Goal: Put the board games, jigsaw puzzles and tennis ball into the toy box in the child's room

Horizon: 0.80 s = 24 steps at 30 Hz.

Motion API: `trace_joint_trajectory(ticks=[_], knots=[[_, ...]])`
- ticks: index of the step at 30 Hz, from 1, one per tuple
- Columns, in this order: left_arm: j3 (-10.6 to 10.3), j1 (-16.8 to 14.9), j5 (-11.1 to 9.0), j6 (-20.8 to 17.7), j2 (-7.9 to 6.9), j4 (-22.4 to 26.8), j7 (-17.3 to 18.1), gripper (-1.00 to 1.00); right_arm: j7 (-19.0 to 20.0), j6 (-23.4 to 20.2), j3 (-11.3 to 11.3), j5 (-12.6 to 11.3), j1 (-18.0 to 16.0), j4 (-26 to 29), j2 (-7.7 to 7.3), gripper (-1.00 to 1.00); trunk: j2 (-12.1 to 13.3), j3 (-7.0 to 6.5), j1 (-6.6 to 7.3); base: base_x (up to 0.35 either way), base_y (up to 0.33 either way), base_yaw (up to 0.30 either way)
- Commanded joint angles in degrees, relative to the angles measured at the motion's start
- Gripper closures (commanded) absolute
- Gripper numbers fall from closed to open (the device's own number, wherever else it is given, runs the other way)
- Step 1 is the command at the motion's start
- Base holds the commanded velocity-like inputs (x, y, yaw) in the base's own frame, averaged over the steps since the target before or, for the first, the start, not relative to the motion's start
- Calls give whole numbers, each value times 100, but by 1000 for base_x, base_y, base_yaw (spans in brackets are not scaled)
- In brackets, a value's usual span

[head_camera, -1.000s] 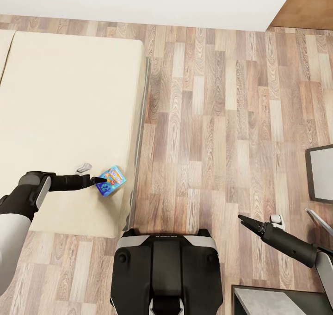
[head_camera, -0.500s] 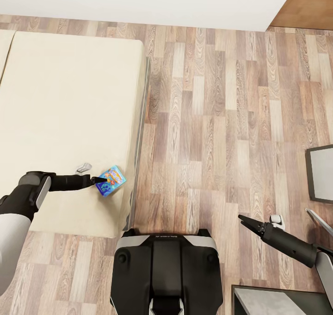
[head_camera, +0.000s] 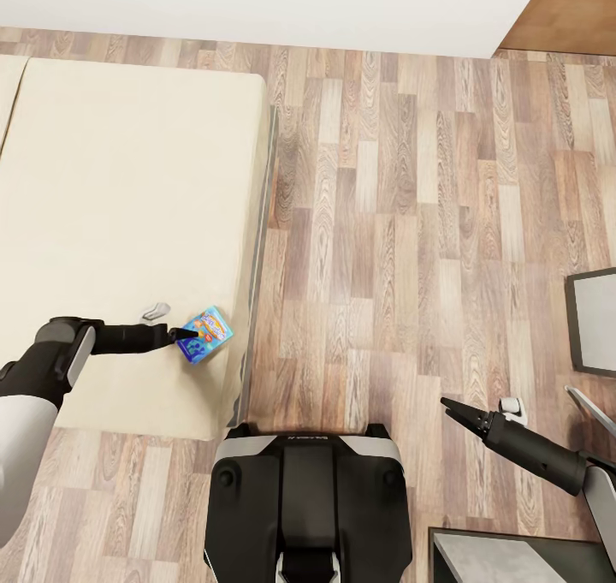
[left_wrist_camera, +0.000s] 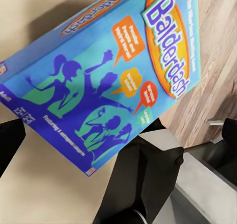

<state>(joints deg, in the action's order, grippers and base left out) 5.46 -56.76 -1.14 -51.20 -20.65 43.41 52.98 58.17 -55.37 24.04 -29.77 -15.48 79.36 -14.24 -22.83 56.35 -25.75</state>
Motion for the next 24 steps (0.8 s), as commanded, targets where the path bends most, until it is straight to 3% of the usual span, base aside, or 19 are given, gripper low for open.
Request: trace_joint_trajectory(ticks=[1, 13, 24], knots=[[8, -2, -12, -49, 2, 1, 9, -100, 19, -21, 4, 6, -1, 0, 0, -100, -9, 5, -3, 0, 0, 0], [2, -2, -18, -59, 141, 6, 33, -100, 20, -22, 4, 6, -5, 0, 0, -100, -9, 5, -3, 0, 0, 0], [4, -2, -18, -60, 165, 57, 56, -100, 19, -20, 4, 6, -4, 0, 0, -100, -9, 5, -3, 0, 0, 0]])
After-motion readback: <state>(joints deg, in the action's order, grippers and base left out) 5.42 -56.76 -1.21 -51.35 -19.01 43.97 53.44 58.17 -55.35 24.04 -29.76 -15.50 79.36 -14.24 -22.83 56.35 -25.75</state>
